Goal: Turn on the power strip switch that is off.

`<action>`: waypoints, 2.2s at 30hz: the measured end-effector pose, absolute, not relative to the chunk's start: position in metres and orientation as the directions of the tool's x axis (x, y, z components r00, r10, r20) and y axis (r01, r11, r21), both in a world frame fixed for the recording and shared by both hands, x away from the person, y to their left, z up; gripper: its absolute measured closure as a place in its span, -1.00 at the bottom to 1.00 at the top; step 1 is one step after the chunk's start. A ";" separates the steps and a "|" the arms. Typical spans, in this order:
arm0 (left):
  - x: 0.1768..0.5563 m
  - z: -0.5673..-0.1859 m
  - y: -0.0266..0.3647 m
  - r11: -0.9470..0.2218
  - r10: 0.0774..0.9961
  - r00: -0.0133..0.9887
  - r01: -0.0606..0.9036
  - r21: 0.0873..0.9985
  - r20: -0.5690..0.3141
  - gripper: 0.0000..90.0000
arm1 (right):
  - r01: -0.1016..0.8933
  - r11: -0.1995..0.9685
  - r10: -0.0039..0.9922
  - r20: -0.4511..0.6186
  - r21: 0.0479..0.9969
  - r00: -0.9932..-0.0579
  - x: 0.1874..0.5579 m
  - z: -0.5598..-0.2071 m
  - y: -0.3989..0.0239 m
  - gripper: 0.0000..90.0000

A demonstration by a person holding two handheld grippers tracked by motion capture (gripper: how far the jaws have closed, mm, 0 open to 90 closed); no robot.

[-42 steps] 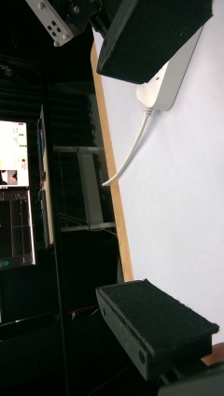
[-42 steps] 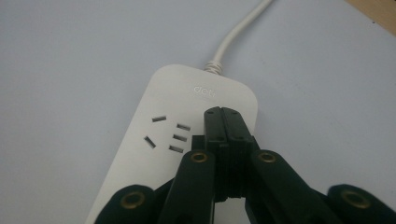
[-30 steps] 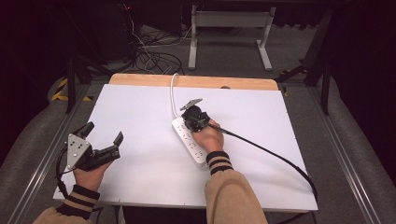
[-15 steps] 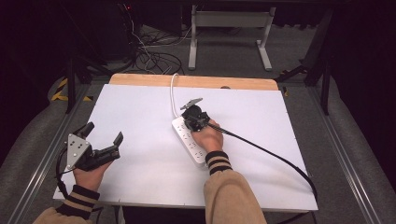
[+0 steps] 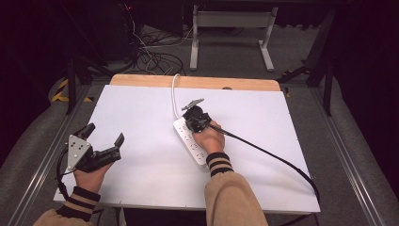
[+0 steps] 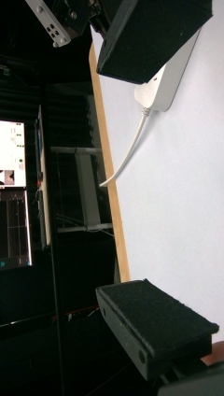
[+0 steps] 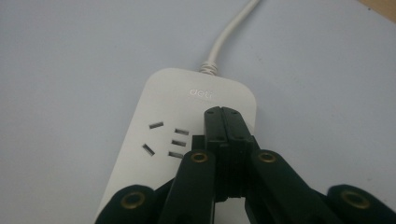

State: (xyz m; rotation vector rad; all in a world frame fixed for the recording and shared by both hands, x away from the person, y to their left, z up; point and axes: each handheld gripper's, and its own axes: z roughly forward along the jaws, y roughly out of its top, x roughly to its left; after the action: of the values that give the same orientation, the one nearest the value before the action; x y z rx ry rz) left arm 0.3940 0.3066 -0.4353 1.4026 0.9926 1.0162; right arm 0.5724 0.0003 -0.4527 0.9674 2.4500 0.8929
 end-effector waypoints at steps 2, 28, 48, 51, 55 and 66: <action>0.394 -0.435 0.307 -0.063 0.957 0.286 0.029 0.998 0.053 -1.00 | 0.481 0.565 0.708 -0.095 0.671 -0.699 0.572 -0.453 0.000 1.00; 0.395 -0.435 0.308 -0.061 0.956 0.291 0.032 0.998 0.049 -1.00 | 0.478 0.577 0.704 -0.107 0.663 -0.702 0.570 -0.450 -0.001 1.00; 0.395 -0.435 0.308 -0.053 0.957 0.288 0.033 0.998 0.042 -1.00 | 0.346 0.484 0.724 -0.145 0.804 -0.675 0.556 -0.413 -0.022 1.00; 0.395 -0.436 0.308 -0.055 0.958 0.285 0.035 0.998 0.043 -1.00 | 0.273 0.444 0.722 -0.160 0.854 -0.673 0.538 -0.392 -0.041 1.00; 0.395 -0.436 0.307 -0.056 0.958 0.283 0.037 0.998 0.043 -1.00 | 0.212 0.377 0.725 -0.144 0.902 -0.674 0.519 -0.382 -0.060 1.00; 0.396 -0.436 0.306 -0.056 0.960 0.276 0.041 0.998 0.042 -1.00 | 0.022 0.111 0.785 -0.074 0.994 -0.615 0.446 -0.382 -0.165 1.00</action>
State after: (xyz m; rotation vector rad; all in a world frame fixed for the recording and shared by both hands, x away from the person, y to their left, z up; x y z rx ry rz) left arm 0.3957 0.3063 -0.4364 1.3999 1.0107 1.0119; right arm 0.4460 -0.1653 -0.3820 0.7879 1.7683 1.5655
